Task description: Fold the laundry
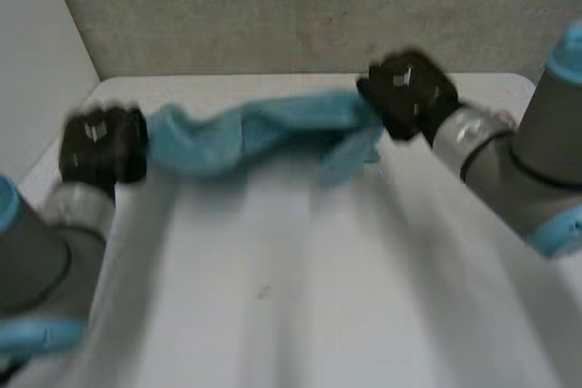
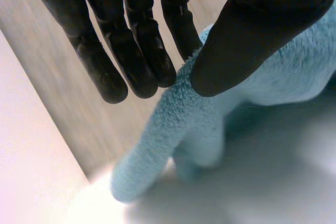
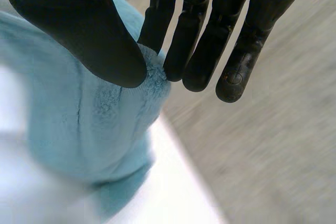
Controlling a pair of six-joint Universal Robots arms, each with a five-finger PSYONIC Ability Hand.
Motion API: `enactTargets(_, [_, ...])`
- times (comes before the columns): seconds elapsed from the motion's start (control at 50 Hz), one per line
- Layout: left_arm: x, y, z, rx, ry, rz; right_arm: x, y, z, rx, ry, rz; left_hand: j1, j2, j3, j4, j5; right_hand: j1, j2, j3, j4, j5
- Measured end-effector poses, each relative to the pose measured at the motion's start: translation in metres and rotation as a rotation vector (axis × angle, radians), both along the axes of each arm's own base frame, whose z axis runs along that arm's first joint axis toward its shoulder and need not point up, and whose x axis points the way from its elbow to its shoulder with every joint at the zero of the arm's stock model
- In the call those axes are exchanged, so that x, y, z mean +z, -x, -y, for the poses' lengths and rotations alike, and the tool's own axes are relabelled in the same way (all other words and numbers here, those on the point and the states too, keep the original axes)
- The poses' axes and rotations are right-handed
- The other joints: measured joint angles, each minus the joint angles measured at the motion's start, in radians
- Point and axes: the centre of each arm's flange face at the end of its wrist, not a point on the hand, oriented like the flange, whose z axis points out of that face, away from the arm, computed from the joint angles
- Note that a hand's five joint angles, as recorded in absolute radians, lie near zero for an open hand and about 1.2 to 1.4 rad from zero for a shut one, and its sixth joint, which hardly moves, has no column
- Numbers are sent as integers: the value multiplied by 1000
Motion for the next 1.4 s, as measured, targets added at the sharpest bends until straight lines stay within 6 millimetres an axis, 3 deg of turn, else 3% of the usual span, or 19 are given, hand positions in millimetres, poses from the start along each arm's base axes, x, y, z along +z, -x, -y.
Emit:
enactTargets(0.06, [-26,-3,-26,-15,-139,3,-23,8,-5,-10,-70,-84,0,0,0,0,0,0,0,0,0,0])
enactTargets(0.1, [-31,-3,-32,-20,-174,4,-28,10,-6,-12,-83,-105,0,0,0,0,0,0,0,0,0,0])
enactTargets(0.12, [-42,-3,-48,-35,-265,8,-39,15,-7,-16,-106,-154,0,0,0,0,0,0,0,0,0,0])
enactTargets(0.16, [-48,-2,-61,-47,-338,12,-47,18,-8,-17,-119,-187,0,0,0,0,0,0,0,0,0,0])
enactTargets(0.24, [-52,0,-77,-68,-432,23,-56,21,-9,-18,-134,-220,-63,-119,-96,-99,-72,0,0,0,0,0])
enactTargets(0.28, [-48,4,-84,-88,-462,32,-60,22,-10,-18,-141,-229,-404,-468,-452,-464,-416,0,0,0,0,0])
enactTargets(0.32, [-41,8,-84,-105,-449,35,-62,22,-10,-18,-143,-230,-455,-526,-509,-523,-474,0,0,0,0,0])
enactTargets(0.34, [-41,8,-84,-105,-449,35,-62,22,-10,-18,-143,-230,-455,-526,-509,-523,-474,0,0,0,0,0])
enactTargets(0.36, [-36,10,-83,-115,-435,36,-64,22,-11,-18,-143,-229,-647,-745,-728,-739,-694,0,0,0,0,0])
enactTargets(0.44, [-15,19,-71,-143,-341,53,-67,22,-12,-19,-141,-225,-647,-745,-728,-739,-694,0,0,0,0,0])
enactTargets(0.46, [-7,23,-65,-156,-297,71,-69,22,-12,-19,-140,-224,-735,-858,-843,-855,-813,0,0,0,0,0])
enactTargets(0.5, [2,30,-55,-191,-224,129,-71,22,-13,-19,-139,-222,-736,-862,-845,-857,-817,0,0,0,0,0])
enactTargets(0.56, [6,39,-45,-261,-145,238,-72,22,-14,-19,-140,-222,-736,-863,-845,-858,-817,0,0,0,0,0])
enactTargets(0.74, [-21,56,-27,-575,3,655,-77,23,-17,-16,-153,-228,-736,-862,-845,-857,-814,0,0,0,0,0])
enactTargets(0.94, [-44,40,-30,-807,-192,810,-79,24,-18,-17,-160,-233,-721,-832,-827,-830,-776,0,0,0,0,0])
enactTargets(1.04, [-45,36,-31,-832,-268,804,-80,24,-18,-17,-162,-236,-588,-708,-694,-701,-651,0,0,0,0,0])
enactTargets(1.16, [-47,34,-26,-814,-276,803,-85,24,-18,-15,-173,-243,-128,-277,-263,-266,-223,0,0,0,0,0])
enactTargets(1.24, [-48,34,-20,-785,-242,812,-88,24,-19,-16,-183,-248,10,-101,-84,-89,-51,0,0,0,0,0])
enactTargets(1.4, [-40,30,0,-600,-119,868,-93,28,-16,-52,-223,-256,19,-17,0,-1,-5,0,0,0,0,0])
